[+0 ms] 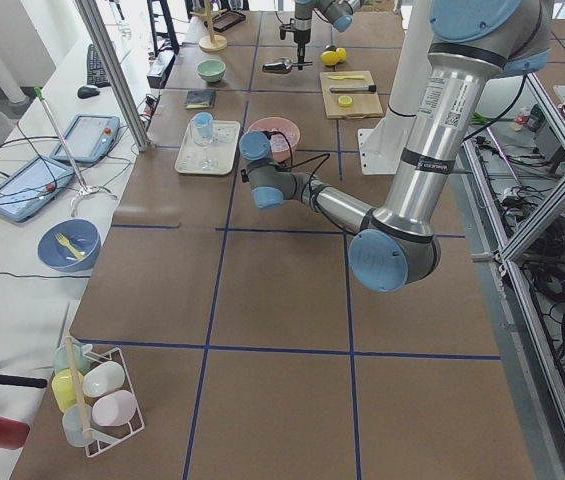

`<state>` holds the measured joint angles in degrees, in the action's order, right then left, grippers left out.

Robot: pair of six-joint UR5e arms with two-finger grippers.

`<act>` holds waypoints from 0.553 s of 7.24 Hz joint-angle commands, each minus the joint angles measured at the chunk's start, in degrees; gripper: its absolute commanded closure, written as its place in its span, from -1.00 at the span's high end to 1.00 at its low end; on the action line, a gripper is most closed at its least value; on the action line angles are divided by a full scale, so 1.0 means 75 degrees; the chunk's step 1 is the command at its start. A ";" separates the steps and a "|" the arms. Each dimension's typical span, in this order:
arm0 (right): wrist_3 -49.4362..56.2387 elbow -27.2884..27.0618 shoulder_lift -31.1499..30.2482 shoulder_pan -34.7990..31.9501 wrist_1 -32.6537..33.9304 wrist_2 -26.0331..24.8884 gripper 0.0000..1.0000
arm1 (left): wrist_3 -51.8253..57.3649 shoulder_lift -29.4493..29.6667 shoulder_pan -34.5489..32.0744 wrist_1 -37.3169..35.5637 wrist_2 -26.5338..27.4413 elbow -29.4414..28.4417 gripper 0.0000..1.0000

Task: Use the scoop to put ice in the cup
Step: 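Grasp the metal scoop handle with the right gripper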

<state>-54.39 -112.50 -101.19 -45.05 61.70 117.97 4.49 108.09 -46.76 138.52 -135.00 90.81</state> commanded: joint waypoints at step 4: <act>0.3454 -0.0808 0.0584 -0.1398 0.0337 -0.0132 -1.00 | -0.0012 0.0013 0.0000 0.0000 0.0000 0.0021 1.00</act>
<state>-30.49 -117.63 -99.80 -53.92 62.79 117.05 4.42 108.18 -46.76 138.52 -135.00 90.90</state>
